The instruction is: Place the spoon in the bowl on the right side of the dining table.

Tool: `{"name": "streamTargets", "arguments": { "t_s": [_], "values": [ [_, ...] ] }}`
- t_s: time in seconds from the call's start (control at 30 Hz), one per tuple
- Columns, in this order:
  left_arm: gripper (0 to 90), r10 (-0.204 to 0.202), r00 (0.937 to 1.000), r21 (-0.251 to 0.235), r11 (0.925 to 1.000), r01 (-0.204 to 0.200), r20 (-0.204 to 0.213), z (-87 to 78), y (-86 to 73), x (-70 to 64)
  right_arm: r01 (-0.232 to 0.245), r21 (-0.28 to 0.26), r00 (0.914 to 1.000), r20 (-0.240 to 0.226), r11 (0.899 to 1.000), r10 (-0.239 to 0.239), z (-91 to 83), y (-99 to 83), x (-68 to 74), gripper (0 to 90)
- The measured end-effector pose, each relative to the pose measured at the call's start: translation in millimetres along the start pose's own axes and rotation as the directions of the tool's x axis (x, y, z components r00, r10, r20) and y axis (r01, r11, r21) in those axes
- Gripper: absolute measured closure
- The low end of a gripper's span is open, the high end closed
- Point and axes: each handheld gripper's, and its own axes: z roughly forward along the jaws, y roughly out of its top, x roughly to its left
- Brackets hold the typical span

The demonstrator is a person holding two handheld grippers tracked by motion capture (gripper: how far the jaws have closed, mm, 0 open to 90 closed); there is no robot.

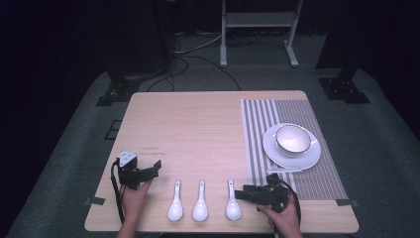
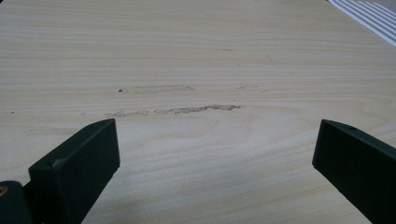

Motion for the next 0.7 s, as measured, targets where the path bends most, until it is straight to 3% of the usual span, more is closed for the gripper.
{"name": "streamTargets", "arguments": {
  "t_s": [0.47, 0.7],
  "values": [
    [0.0, 0.0, 1.0, 0.0, 1.0, 0.0, 0.001, 0.0, 0.0, 0.0, -0.012, 0.034, 0.9999, 0.01, 0.999, 0.012, 18.1, 11.1, -2.3, 34.9],
    [0.0, -0.001, 1.0, 0.0, 1.0, 0.001, 0.001, -0.1, 0.0, 0.1, -0.022, 0.045, 0.9991, 0.038, 0.999, 0.02, 24.2, 17.4, -4.2, 41.7]
  ]
}}
